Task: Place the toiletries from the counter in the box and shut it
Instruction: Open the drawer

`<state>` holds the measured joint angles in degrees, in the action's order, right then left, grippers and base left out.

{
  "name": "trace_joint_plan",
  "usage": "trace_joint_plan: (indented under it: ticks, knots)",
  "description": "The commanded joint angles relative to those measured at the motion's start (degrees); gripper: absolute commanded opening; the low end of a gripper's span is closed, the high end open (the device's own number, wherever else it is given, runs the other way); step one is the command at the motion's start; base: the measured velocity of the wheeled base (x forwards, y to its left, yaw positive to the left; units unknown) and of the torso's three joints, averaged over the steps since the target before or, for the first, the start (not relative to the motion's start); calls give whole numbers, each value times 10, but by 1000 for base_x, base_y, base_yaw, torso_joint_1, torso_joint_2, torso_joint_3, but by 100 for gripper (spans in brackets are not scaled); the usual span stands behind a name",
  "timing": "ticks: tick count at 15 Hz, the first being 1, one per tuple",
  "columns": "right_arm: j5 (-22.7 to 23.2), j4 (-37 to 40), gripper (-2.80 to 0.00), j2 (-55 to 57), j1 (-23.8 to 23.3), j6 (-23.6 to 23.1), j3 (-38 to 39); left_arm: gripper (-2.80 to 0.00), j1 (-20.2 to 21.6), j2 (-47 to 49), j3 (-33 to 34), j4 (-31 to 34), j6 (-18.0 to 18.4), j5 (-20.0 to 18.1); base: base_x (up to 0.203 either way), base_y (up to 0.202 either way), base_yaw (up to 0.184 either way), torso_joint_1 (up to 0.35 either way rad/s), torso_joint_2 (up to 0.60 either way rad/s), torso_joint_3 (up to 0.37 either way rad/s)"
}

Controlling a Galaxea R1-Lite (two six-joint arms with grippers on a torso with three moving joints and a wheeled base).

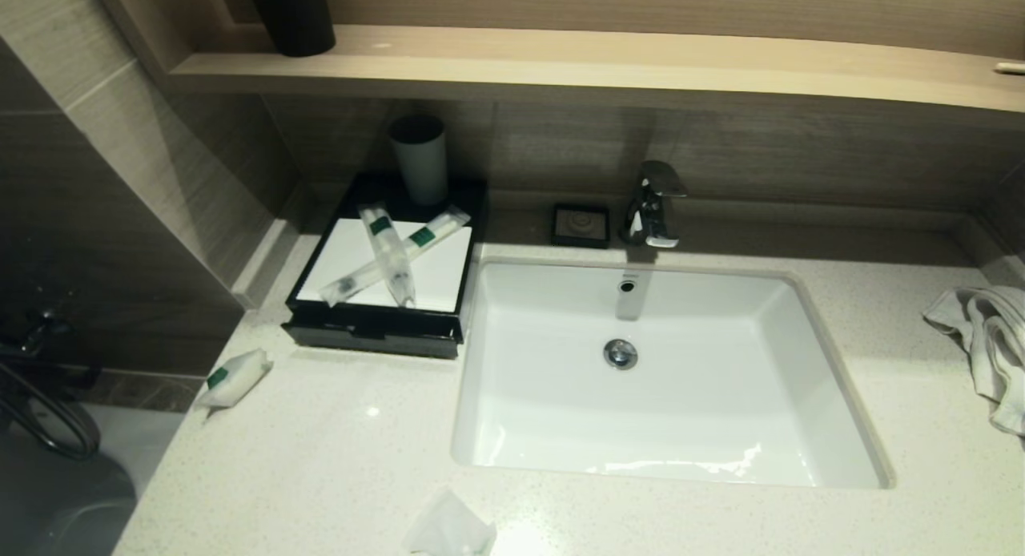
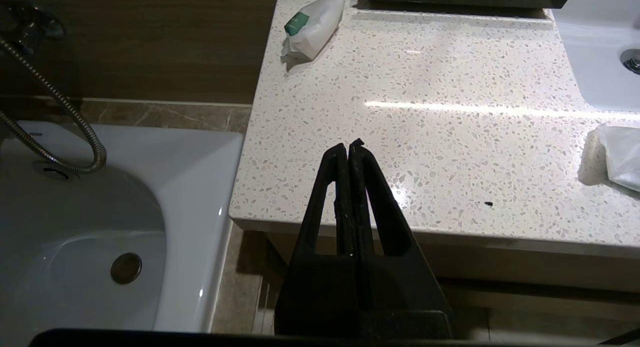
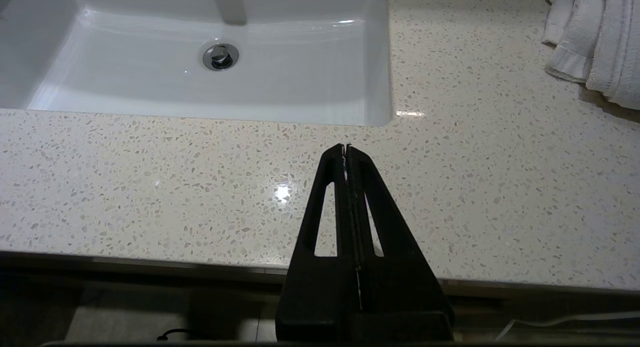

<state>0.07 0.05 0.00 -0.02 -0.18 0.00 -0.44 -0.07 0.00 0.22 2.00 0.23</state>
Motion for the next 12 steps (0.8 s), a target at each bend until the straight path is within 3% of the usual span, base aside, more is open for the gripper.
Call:
trace_joint_plan:
  ticks: [1,12]
  knots:
    - [0,0,-280,0,0,0,0,-280,0,1,0,0,5,-1,0,0,0,0,0,0]
    - [0,0,-280,0,0,0,0,-280,0,1,0,-20,20,0,0,0,0,0,0,0]
